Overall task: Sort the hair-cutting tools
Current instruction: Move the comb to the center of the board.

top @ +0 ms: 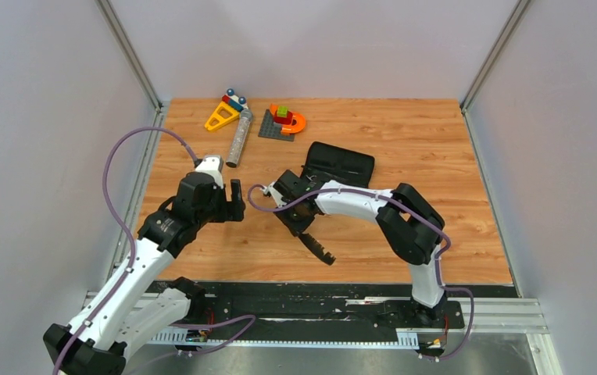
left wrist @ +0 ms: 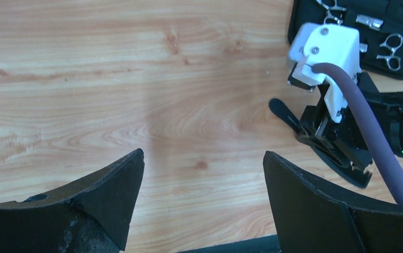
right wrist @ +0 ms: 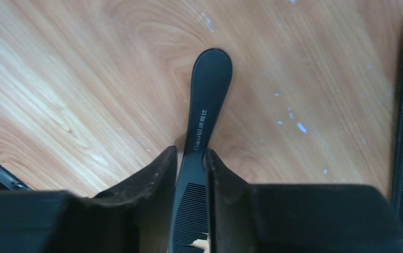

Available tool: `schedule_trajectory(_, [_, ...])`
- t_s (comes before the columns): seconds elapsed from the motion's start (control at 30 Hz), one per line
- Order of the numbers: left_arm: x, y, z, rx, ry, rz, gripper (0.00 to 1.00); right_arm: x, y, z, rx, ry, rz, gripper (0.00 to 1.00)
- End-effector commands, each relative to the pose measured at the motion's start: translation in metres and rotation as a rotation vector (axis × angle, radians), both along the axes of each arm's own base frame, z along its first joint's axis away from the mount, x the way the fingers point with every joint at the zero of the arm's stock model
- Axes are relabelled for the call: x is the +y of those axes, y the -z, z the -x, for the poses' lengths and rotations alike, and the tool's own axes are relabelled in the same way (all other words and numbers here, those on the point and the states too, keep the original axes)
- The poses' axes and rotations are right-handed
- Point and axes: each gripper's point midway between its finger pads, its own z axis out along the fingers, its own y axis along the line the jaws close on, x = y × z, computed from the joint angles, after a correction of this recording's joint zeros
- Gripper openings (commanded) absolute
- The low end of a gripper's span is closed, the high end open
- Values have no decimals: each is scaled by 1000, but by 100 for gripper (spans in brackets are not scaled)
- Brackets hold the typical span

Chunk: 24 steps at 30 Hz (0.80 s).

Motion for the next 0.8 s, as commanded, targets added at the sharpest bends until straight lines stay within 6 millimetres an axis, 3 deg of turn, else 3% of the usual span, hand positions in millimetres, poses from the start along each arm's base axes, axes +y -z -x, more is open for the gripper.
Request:
schedule_trajectory(0.0, [-9,7,10,29,25,58,91,17,-22,-4,-45,-93,-51,33])
schedule_trajectory(0.1, [-21,12,7,56,39,113,89,-1,-41,1,-78,-25,-53,52])
schedule_trajectory(0.17, [-32,16,3,74,56,148,88,-17,-49,8,-77,55,-58,56])
schedule_trajectory(0.27, [-49,24,-7,116,74,197,87,-47,-55,23,-53,163,-36,56])
schedule_trajectory(0.43, [-83,27,-30,156,128,277,84,-90,-40,58,34,298,19,50])
schedule_trajectory(0.57, [-100,44,-47,214,134,293,82,-97,-33,80,109,314,6,49])
schedule_trajectory(0.77, [-112,63,-63,266,134,279,79,-97,-24,90,149,307,20,50])
